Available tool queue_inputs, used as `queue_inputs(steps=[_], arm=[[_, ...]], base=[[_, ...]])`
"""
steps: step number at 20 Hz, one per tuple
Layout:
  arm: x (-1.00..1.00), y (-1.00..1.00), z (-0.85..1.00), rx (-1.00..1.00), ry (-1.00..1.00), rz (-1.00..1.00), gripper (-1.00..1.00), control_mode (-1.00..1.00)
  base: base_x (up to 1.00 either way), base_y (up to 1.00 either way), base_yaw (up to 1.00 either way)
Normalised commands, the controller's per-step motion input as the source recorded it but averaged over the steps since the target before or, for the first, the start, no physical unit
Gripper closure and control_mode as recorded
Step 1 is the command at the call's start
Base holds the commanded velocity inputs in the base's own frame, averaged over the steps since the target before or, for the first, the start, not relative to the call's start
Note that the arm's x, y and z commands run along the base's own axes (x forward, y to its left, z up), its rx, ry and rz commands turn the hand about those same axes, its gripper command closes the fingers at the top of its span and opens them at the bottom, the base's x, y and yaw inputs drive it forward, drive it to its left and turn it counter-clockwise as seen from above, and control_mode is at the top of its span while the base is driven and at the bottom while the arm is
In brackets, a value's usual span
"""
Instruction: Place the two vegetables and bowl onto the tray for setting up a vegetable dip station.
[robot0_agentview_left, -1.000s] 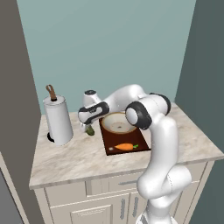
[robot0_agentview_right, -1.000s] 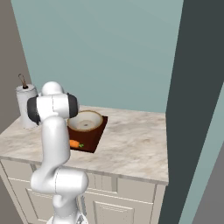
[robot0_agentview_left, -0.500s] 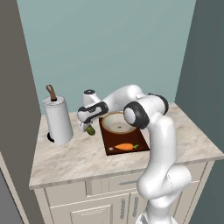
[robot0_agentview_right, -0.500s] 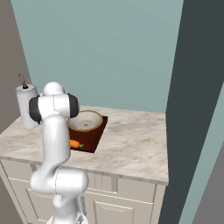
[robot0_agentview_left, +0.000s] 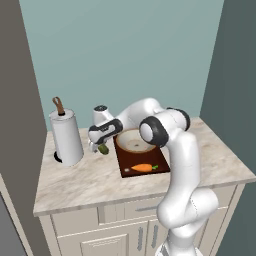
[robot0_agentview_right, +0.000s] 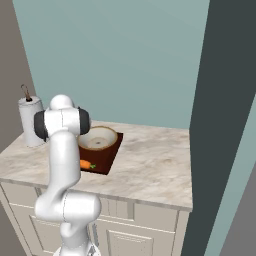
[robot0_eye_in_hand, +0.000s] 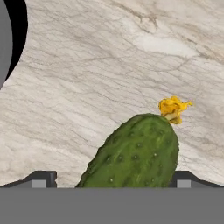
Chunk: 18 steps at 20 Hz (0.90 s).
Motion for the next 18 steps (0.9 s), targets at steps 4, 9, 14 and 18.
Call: queue_inputs(steps=[4,9,14,18], arm=[[0.01,0.13,-0.17,0.0,0.0,-0.12,1.0,-1.0],[0.07,0.05,-0.03,0.0,0.0,-0.05,1.0,-1.0],[0.02,0.0,0.02,0.0,0.02,-0.02,1.0,-1.0],[0.0,0.0,0.22,0.0,0.02,0.0,1.0,-1.0]], base=[[0.0,0.0,0.0],[0.0,0.0,0.0],[0.0,0.0,0.0],[0.0,0.0,0.0]])
